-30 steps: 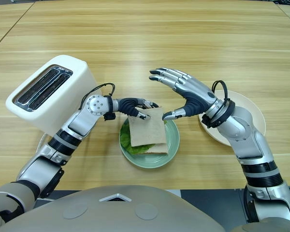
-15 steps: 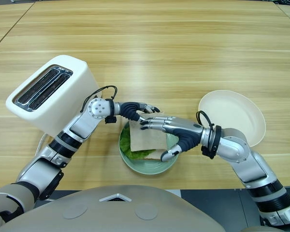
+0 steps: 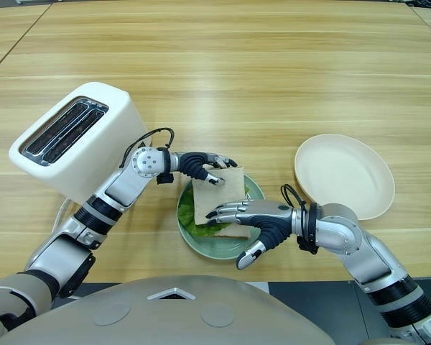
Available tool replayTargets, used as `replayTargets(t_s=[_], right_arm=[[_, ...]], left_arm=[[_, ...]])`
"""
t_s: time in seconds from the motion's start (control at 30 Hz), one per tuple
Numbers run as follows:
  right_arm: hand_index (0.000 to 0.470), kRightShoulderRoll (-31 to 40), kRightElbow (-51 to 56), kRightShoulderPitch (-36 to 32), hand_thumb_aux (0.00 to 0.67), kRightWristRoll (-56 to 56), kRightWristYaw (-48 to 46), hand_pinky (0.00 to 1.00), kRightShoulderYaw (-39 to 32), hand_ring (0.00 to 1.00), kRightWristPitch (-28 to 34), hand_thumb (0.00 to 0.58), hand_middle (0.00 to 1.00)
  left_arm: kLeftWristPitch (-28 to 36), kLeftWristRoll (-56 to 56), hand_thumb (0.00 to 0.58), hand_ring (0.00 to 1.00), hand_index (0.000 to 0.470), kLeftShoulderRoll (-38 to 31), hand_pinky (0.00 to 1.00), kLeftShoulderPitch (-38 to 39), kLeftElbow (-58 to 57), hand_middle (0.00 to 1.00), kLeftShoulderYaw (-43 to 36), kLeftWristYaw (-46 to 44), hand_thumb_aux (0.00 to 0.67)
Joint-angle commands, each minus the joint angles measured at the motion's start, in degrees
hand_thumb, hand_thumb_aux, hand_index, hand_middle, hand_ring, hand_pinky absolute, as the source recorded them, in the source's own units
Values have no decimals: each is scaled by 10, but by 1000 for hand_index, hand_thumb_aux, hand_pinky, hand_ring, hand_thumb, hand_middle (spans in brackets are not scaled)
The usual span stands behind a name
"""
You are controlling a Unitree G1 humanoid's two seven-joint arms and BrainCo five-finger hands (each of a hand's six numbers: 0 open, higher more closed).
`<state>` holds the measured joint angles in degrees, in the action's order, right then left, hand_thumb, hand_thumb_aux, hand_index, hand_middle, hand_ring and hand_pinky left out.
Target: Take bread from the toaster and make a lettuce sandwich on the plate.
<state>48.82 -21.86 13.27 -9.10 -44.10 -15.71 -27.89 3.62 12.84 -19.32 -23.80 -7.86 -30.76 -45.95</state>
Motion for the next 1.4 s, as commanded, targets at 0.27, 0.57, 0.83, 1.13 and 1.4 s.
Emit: replayTargets(t_s=[0.27, 0.57, 0.83, 1.13, 1.4], right_arm=[[0, 26, 53, 14, 0, -68, -41, 0, -53, 0, 41, 0, 0], [0, -8, 54, -28, 0, -51, -2, 0, -37, 0, 26, 0, 0], [470, -65, -19, -75, 670, 104, 66, 1000, 64, 1000, 8, 580, 1000], [470, 76, -31, 77, 670, 174, -106, 1000, 43, 1000, 13, 580, 1000], [470, 87, -44, 107, 670, 120, -163, 1000, -22, 1000, 6, 580, 1000]], left_arm=[[-23, 28, 0, 0, 0, 23, 0, -59, -35, 0, 76, 127, 0], [-2, 20, 0, 0, 0, -18, 0, -49, 96, 0, 153, 170, 0], [45, -135, 580, 1000, 470, -76, 1000, 150, 300, 1000, 198, 59, 670], [31, -356, 580, 1000, 470, -214, 1000, 385, 427, 1000, 218, -163, 670], [-16, -243, 580, 1000, 470, -282, 1000, 433, 368, 1000, 147, -207, 670]])
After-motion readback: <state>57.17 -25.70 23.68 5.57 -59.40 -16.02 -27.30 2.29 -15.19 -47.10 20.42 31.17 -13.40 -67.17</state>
